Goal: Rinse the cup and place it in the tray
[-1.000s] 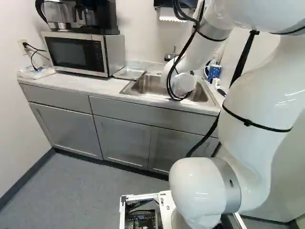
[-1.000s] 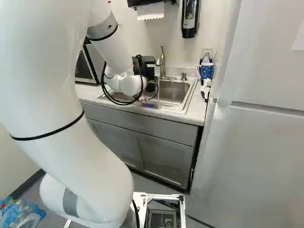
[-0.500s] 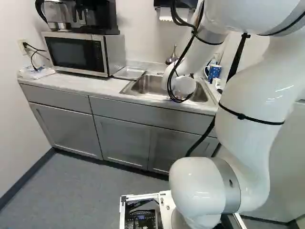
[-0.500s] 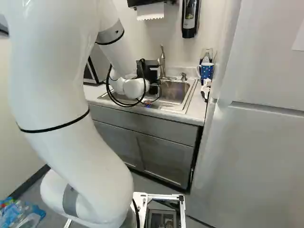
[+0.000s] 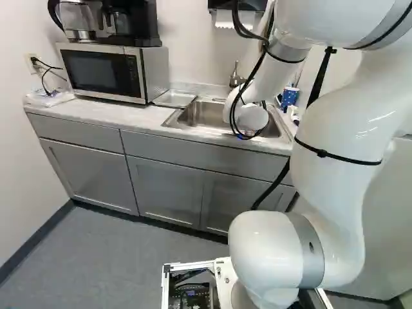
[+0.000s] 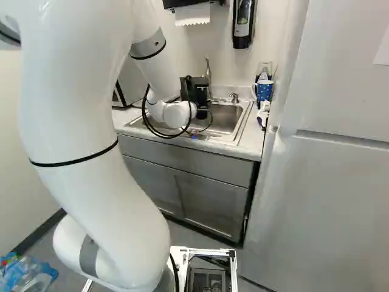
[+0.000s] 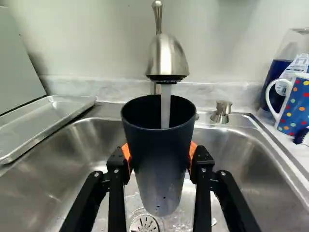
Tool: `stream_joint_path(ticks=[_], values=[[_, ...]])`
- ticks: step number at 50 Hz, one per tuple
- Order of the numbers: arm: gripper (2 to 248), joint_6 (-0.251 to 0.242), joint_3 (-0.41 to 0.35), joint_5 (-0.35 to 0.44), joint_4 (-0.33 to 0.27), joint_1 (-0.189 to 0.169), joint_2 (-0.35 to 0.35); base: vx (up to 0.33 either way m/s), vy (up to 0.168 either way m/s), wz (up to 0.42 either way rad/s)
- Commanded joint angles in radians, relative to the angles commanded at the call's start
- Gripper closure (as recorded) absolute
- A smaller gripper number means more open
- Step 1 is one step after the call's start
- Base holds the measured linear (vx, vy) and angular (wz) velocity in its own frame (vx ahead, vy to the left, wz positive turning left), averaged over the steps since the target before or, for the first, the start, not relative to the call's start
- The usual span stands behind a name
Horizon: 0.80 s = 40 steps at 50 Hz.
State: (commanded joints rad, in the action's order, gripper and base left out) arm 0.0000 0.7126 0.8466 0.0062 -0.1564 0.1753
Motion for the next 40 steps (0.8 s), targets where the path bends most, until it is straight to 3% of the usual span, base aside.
stream_joint_path(ticks=[40], values=[[125,0.000,0.005,0.000,0.000,-0.017,0.005,0.000,0.000,0.000]])
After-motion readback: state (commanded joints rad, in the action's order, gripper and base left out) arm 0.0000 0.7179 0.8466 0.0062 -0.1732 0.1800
